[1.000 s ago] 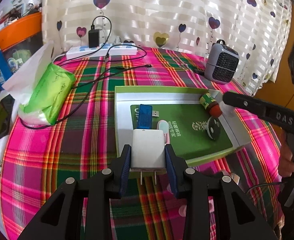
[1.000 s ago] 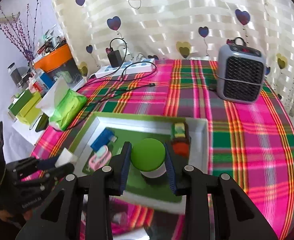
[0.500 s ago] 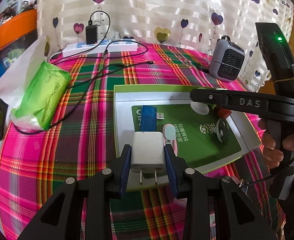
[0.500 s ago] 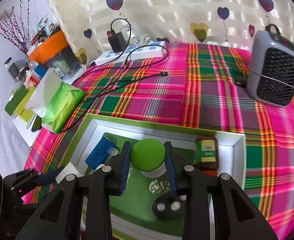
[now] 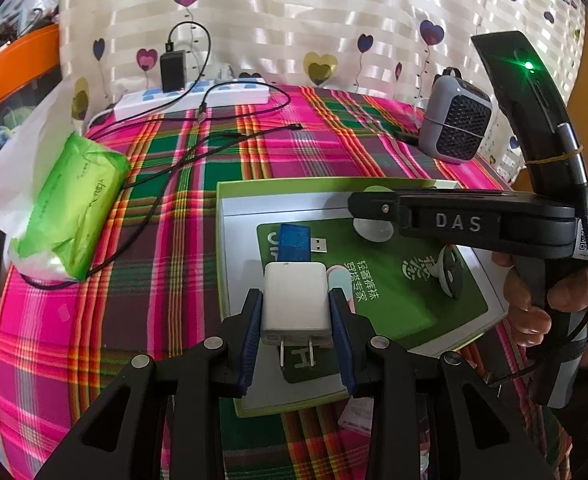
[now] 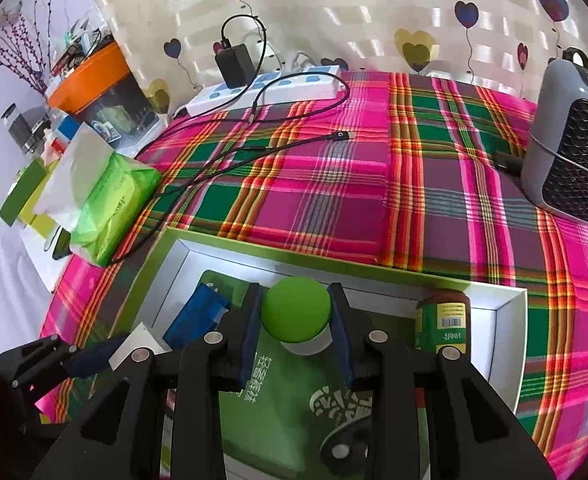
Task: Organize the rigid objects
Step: 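Lift the charger plug with the left gripper while the right gripper carries the jar over the box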
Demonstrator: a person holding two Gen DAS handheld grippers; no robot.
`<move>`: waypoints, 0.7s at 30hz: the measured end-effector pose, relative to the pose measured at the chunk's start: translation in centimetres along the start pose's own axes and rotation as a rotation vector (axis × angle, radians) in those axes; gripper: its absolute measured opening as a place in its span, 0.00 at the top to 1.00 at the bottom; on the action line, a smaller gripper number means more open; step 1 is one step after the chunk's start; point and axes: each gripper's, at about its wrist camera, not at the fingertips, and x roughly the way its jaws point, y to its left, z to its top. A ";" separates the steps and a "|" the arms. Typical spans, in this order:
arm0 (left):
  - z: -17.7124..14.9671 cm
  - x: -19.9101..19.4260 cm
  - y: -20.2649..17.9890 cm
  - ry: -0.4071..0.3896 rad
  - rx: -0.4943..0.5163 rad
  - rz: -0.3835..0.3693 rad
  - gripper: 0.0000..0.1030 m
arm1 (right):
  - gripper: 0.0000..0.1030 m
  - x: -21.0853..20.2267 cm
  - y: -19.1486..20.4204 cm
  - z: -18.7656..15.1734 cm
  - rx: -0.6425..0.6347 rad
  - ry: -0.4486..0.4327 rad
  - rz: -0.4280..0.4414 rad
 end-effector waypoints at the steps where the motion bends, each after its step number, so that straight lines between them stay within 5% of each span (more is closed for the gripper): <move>1: 0.0 0.2 0.0 0.005 0.002 0.000 0.69 | 0.67 0.2 0.0 0.0 0.000 0.004 0.000; 21: 0.1 0.6 -0.1 0.013 -0.004 -0.010 0.69 | 0.67 1.1 -0.1 0.0 0.009 0.012 0.009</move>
